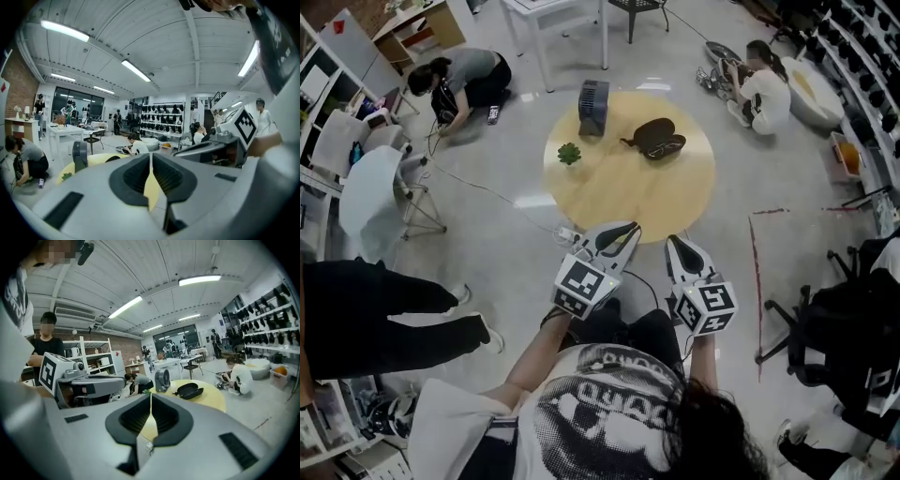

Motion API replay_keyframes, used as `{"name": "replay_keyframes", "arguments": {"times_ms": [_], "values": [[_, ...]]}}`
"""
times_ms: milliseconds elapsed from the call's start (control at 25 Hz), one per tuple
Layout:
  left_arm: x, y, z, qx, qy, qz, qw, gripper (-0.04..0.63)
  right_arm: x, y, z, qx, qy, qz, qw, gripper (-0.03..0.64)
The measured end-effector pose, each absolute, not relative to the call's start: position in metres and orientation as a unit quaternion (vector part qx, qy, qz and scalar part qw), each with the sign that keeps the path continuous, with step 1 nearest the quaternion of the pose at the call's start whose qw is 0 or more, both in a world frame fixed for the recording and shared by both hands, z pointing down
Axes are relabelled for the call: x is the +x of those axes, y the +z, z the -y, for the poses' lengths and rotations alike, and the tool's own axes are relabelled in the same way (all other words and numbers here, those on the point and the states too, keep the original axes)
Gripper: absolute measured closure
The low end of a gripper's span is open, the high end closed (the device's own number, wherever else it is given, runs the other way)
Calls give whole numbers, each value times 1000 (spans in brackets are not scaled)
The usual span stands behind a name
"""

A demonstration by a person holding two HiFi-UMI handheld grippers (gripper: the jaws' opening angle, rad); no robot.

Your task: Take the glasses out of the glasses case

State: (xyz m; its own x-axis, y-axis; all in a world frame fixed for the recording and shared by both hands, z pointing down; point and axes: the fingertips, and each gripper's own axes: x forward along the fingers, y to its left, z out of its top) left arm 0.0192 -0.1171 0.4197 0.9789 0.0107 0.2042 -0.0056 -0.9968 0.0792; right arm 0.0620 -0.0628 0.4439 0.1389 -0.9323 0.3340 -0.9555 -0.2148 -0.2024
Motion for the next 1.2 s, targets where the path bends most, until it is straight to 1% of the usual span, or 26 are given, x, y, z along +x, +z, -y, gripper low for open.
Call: {"name": "replay_keyframes", "arguments": {"times_ms": [480,760,1000,1200], "values": [[50,428,156,991,106,55,59,569,106,453,116,710,209,671,47,614],[105,442,198,983,120,118,72,569,173,467,164,667,215,711,57,614],[165,437,223,976,125,159,76,569,234,480,201,628,231,739,79,614],[195,445,236,967,140,197,81,569,271,500,222,596,249,757,99,609]]}}
